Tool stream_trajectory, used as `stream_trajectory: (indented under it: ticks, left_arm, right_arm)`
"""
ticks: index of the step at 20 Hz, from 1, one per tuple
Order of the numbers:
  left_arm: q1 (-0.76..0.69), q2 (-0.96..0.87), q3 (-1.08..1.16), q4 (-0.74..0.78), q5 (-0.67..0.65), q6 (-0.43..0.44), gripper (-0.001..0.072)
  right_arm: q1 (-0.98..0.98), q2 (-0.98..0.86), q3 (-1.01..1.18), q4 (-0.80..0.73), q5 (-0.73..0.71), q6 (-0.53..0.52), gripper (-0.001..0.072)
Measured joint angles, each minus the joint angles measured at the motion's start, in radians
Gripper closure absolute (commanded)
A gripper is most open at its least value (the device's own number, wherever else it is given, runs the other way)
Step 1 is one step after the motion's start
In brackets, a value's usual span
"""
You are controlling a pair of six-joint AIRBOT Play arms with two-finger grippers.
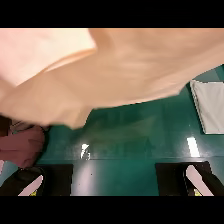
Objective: Fold the shirts.
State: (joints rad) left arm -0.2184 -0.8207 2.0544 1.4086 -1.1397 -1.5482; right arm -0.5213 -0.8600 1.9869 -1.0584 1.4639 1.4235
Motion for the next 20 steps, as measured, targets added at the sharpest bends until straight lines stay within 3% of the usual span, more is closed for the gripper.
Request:
stream_trajectory:
  ticks: [5, 8, 13, 20]
  left_arm:
    - [0.000, -0.079, -0.162, 0.095, -0.070, -0.024, 0.0686]
    - [0.012, -0.195, -0.292, 0.109, -0.065, -0.055, 0.0686]
    - [0.087, -0.461, -0.400, -0.017, -0.026, -0.059, 0.0686]
    - [0.114, -0.760, -0.422, -0.111, 0.072, 0.015, 0.0686]
  right_arm:
    - [0.039, -0.097, -0.008, -0.026, 0.079, 0.023, 0.0692]
    - [0.155, -0.186, -0.102, -0.129, 0.103, 0.039, 0.0692]
    - [0.302, -0.393, -0.272, -0.294, 0.108, 0.061, 0.0692]
    - [0.340, -0.723, -0.253, -0.312, -0.010, 0.062, 0.0692]
